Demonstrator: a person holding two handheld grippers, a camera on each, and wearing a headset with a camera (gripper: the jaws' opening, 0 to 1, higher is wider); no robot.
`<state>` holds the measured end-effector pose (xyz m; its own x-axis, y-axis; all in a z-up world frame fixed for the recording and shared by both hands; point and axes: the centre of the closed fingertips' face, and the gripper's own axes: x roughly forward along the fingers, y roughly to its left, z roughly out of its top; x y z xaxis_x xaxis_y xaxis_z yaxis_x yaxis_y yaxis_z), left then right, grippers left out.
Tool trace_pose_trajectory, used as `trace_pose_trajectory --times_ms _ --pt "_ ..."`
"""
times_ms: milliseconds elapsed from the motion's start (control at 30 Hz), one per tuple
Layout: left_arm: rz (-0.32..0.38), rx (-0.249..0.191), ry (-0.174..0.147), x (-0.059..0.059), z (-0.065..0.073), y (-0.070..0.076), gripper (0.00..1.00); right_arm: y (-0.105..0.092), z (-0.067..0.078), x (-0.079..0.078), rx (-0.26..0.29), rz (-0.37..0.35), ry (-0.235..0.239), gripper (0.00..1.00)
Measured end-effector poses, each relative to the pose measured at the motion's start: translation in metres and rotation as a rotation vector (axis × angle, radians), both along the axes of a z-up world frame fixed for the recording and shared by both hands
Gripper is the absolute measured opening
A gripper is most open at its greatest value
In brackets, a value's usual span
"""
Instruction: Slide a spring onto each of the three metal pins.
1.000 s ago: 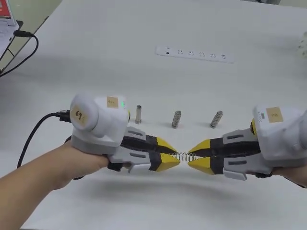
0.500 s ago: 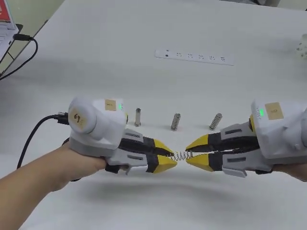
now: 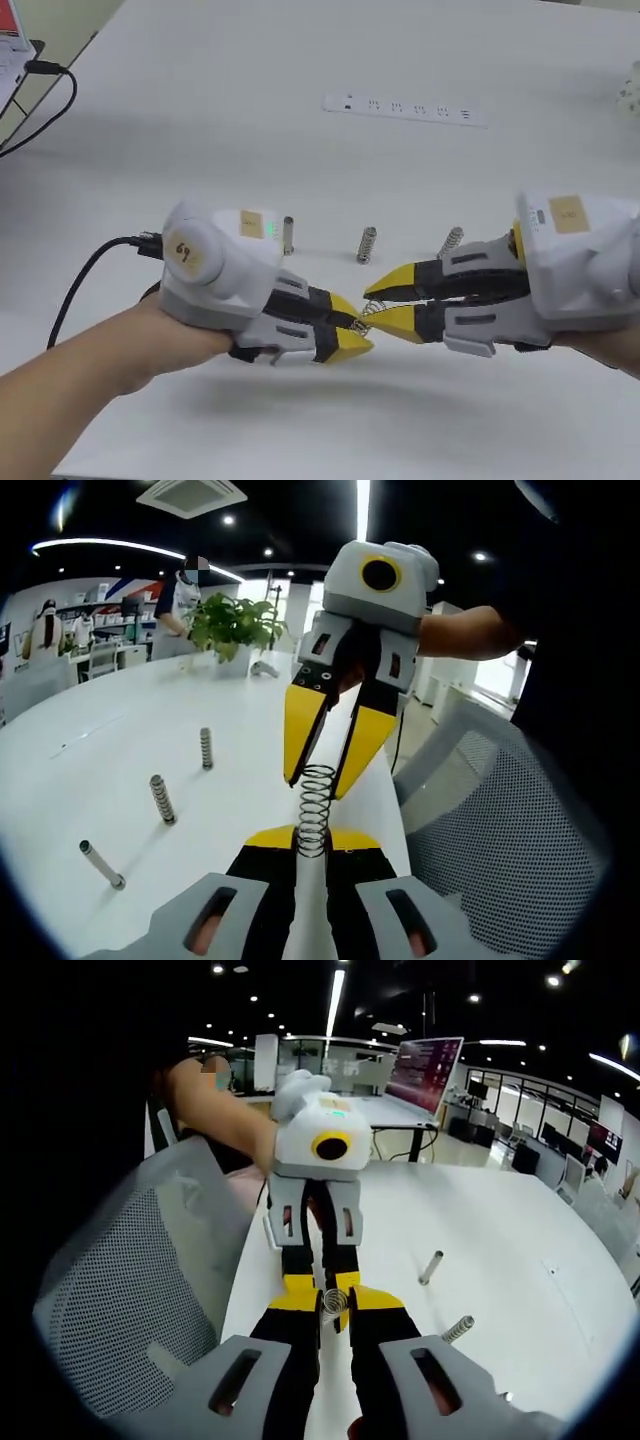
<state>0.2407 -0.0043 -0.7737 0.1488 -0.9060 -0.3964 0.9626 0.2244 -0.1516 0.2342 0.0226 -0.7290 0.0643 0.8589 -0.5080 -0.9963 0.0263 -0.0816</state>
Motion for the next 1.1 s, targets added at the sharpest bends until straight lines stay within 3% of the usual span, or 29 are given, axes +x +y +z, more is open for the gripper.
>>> trace_pose_trajectory --times_ms 267,567,933,1100 --pt "0.002 -0.012 -0.012 0.003 0.004 -0.003 0.02 0.009 0.004 0.001 0.011 0.007 -0.035 0.08" --pt "0.023 -0.037 -0.028 0.005 0.011 0.001 0.02 0.014 0.01 0.005 0.091 -0.054 0.025 0.09" --pt "0.027 -0.058 -0.03 0.004 0.014 0.001 0.02 0.014 0.002 0.002 0.071 -0.071 0.041 0.09" --pt "0.035 -0.056 -0.031 0.004 0.015 0.002 0.02 0.014 0.004 0.004 0.092 -0.093 0.036 0.08"
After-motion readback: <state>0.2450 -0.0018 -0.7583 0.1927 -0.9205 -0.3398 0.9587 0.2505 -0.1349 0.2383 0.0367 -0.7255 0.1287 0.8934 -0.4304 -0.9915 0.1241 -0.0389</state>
